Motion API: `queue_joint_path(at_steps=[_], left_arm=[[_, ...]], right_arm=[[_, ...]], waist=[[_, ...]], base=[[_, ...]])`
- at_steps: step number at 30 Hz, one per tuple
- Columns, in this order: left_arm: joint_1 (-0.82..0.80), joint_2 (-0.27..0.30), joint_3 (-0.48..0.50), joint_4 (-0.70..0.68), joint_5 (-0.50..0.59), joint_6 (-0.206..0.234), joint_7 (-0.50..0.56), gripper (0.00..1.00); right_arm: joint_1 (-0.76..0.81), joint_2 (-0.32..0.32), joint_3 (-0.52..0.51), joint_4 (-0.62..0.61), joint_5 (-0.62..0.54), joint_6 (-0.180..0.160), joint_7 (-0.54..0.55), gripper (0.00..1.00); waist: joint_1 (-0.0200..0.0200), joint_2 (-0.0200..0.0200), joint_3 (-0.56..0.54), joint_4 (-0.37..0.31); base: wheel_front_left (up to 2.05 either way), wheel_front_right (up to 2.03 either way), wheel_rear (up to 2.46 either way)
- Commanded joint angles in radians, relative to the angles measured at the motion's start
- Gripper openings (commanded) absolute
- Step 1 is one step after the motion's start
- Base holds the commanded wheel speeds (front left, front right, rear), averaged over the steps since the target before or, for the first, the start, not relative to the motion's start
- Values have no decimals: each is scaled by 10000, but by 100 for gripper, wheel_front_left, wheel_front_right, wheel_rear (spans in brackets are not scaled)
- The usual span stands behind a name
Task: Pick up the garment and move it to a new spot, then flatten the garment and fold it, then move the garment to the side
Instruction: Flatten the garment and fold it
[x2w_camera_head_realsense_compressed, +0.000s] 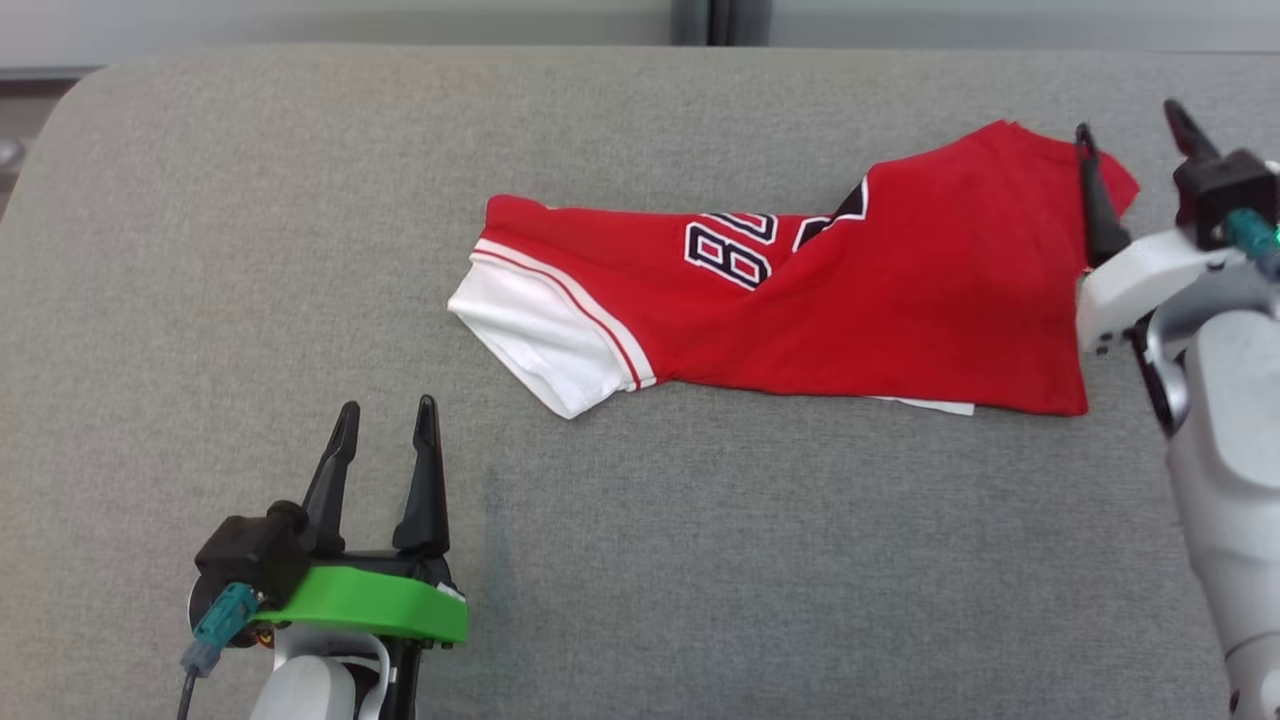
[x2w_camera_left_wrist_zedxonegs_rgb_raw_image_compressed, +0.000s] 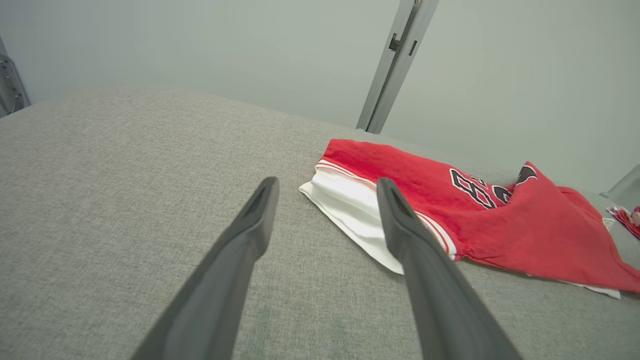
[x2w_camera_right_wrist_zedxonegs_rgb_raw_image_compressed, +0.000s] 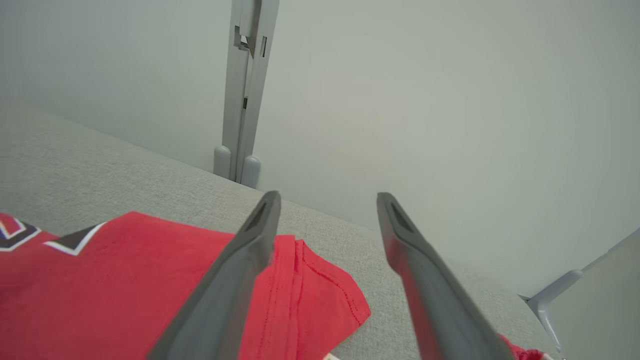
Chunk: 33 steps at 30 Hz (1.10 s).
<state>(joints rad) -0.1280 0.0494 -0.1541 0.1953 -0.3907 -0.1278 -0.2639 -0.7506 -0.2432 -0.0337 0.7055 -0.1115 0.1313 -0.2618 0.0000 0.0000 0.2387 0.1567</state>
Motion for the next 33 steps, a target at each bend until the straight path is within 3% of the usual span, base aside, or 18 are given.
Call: queue_joint_path(at_steps=[1, 15, 23, 33], left_arm=[[160, 23, 46, 51, 98, -51, -3, 100], [955, 23, -184, 339, -20, -51, -3, 100], [1381, 23, 9, 417, -4, -52, -3, 100], [1416, 24, 1, 741, -84, -52, -3, 100]], right_arm=[[460, 161, 51, -284, 165, -12, -38, 100], [4938, 1739, -520, -3094, 659, -12, -42, 100], [6382, 1904, -191, -3954, 1250, -12, -43, 100], [6660, 1909, 66, -4152, 1910, -12, -43, 100]], waist=[[0, 0, -498, -361], [0, 0, -1654, -957], [0, 0, -1995, -1200], [0, 0, -2231, -1149]], base=[[0, 0, 0], [0, 0, 0], [0, 0, 0], [0, 0, 0]])
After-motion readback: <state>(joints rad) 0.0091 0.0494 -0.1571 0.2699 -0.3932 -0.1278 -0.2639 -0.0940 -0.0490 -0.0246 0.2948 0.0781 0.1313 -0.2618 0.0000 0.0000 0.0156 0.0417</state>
